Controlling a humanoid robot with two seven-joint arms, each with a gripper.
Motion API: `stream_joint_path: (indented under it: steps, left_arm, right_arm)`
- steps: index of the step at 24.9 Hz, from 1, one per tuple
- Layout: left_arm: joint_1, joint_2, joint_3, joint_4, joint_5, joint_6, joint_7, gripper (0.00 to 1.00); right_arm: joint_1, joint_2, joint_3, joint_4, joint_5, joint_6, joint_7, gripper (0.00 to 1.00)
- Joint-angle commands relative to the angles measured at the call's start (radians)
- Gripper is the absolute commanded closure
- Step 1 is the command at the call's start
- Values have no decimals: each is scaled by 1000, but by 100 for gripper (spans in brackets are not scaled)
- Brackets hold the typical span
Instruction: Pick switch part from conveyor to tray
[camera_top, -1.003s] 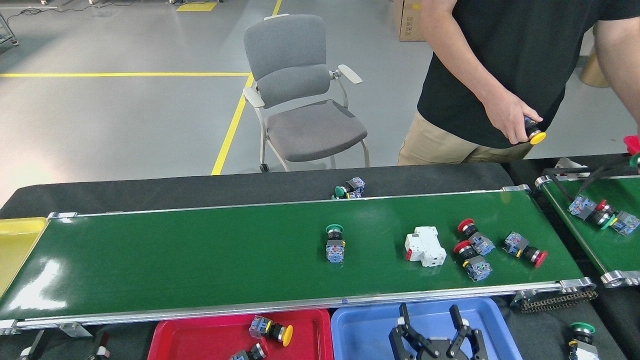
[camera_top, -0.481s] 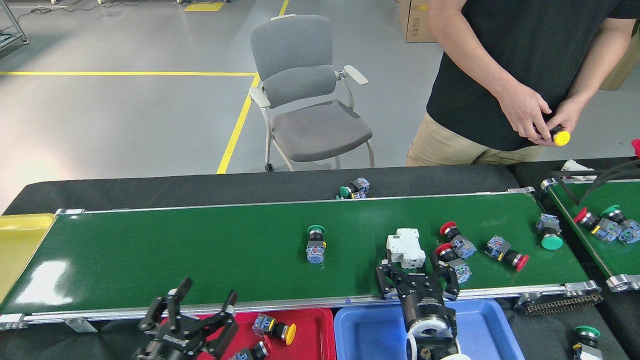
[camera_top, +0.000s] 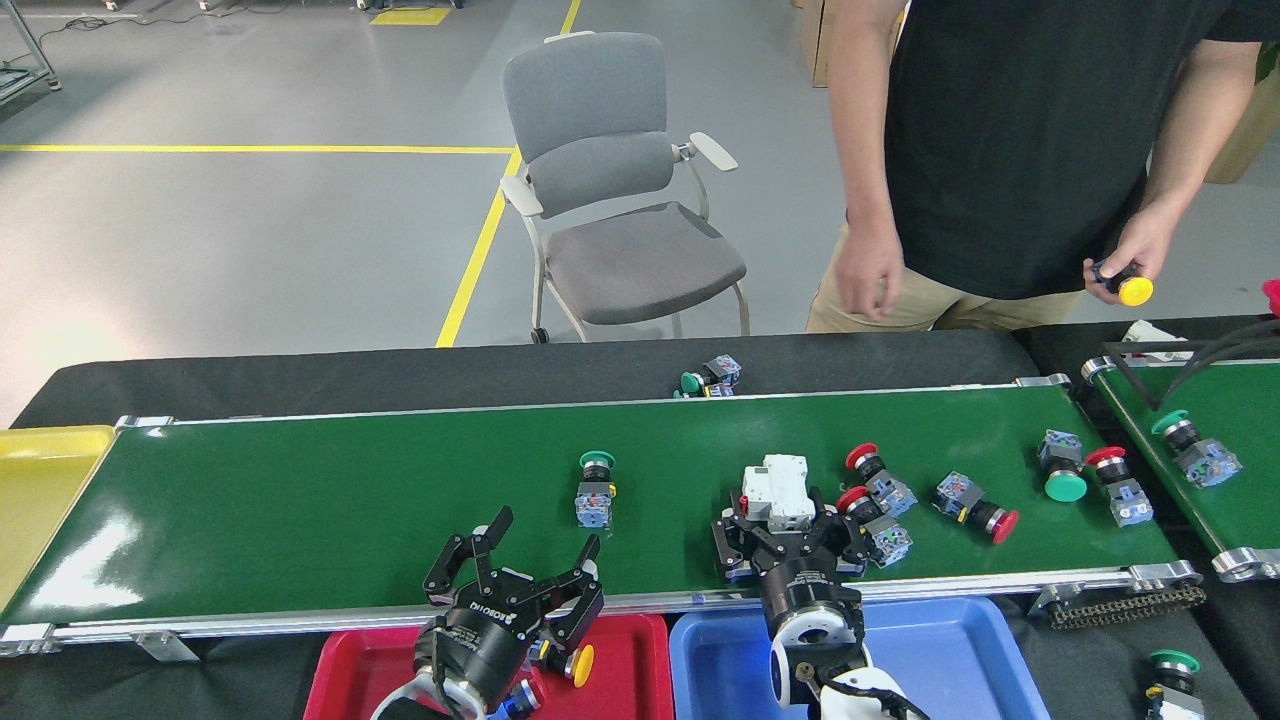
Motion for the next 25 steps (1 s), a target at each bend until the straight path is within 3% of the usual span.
stream_joint_path:
  steps: [1, 3, 8, 10, 12, 14, 15, 17, 20, 22, 24, 25]
  left_arm:
    - [-45, 2, -14, 39, -9, 55, 3, 0]
    - [-73, 2, -11, 76, -21, 69, 5, 0]
    - [-114, 4, -3, 145, -23, 75, 6, 0]
    - [-131, 2, -2, 185, -23, 107, 9, 1]
    - [-157, 4, -3, 228, -24, 160, 12, 9]
    - [-182, 12, -2, 266, -18, 181, 35, 39]
    - [-183, 19, -3, 271, -15, 176, 66, 59]
    - [-175, 36, 0, 271, -3, 135, 135, 89]
    - [-143, 39, 12, 260, 36, 55, 190, 98]
    - [-99, 53, 17, 213, 42, 43, 193, 99]
    - [-44, 85, 20, 147, 43, -11, 193, 99]
    - [-14, 93, 23, 110, 46, -40, 193, 99]
  right_arm:
    - [-11, -6, 1, -65, -5, -81, -2, 81]
    - [31, -34, -5, -155, -15, -163, 6, 81]
    - [256, -238, -18, -463, -87, -493, 7, 78]
    - [339, -328, -64, -529, -134, -656, -2, 76]
    - [404, -370, -137, -536, -153, -786, -7, 76]
    - [469, -379, -271, -529, -162, -930, -8, 76]
    - [508, -376, -334, -525, -163, -1002, -8, 76]
    - [568, -373, -417, -513, -163, -1024, -8, 75]
    - [651, -373, -478, -486, -163, -1024, -8, 72]
    - [667, -367, -532, -477, -165, -1024, -8, 58]
    - [686, -331, -584, -476, -166, -1024, 0, 0]
    - [694, -313, -604, -476, -168, -1024, -2, 1]
